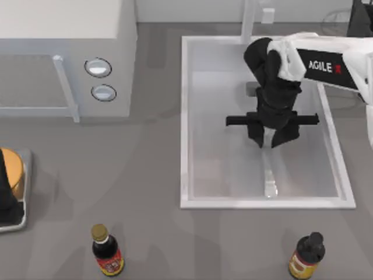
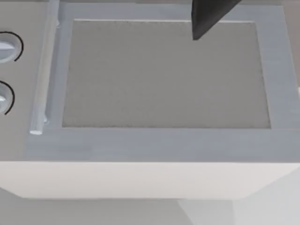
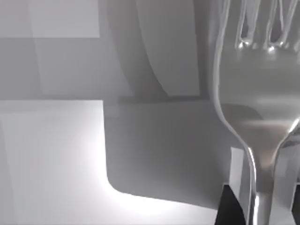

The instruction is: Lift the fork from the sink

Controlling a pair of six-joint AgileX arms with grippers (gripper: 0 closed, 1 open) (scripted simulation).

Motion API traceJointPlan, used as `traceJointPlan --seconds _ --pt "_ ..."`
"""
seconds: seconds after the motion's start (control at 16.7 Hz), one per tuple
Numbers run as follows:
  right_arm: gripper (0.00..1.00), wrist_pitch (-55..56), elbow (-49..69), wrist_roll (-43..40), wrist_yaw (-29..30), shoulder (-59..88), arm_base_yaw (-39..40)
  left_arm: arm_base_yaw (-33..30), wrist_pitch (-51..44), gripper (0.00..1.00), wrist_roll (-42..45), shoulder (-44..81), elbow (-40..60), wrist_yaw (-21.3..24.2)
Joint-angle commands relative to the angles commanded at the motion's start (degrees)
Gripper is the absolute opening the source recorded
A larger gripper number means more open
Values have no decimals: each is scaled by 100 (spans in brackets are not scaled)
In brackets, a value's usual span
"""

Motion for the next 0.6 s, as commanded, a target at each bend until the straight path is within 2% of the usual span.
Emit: traceJointPlan --seconds 0.6 --pt "0 -163 142 -54 86 -268 -20 0 0 100 0 0 0 0"
